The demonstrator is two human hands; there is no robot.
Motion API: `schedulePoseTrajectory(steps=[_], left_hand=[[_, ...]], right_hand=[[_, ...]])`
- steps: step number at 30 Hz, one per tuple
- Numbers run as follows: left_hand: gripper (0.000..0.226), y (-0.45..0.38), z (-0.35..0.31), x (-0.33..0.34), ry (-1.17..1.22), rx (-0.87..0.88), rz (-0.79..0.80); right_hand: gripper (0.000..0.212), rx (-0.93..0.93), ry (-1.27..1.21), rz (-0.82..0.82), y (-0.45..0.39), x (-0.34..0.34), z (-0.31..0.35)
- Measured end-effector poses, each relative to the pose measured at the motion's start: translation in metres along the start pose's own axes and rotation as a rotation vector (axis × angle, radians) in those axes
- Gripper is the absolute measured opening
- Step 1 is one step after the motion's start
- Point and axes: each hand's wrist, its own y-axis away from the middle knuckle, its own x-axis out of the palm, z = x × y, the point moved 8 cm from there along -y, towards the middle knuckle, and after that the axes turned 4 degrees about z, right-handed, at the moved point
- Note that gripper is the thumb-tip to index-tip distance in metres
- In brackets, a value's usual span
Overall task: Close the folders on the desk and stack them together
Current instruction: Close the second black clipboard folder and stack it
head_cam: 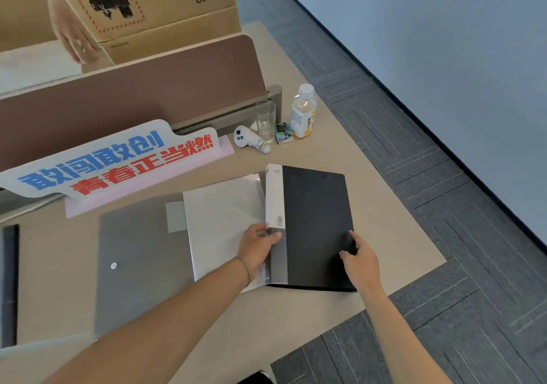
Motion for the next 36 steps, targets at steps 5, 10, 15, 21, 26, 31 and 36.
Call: schedulePoseTrajectory(steps=[5,10,15,21,26,31,36], left_hand=[[0.039,0.014,-0.013,0.0,-0.061,0.046,0.036],[0.04,0.033,-0.034,-0.027,-0.14,0.141,0.012],[0.038,0.048,-0.044,-0.092,-0.128,0.222,-0.065],[0.034,0.071,-0.026,-0.188,0.069,0.254,-0.2],[0.012,0.1,0.001,-0.28,0.212,0.273,-0.425],[0.015,0.129,0.031,-0.37,0.228,0.184,-0.592],[0.017,0.155,0.061,-0.46,0.158,0.113,-0.714]], right_hand=[[0.056,0.031,-0.114,0.0,0.009,0.008,0.003],[0.057,0.093,-0.274,0.061,0.023,0.032,0.013],[0.048,0.07,-0.512,0.124,0.033,0.065,0.048],[0.028,-0.023,-0.562,0.217,0.046,0.118,0.111],[0.027,-0.081,-0.429,0.345,0.071,0.181,0.172],[0.021,-0.163,-0.261,0.422,0.123,0.254,0.234],[0.015,-0.235,-0.043,0.507,0.16,0.342,0.266]])
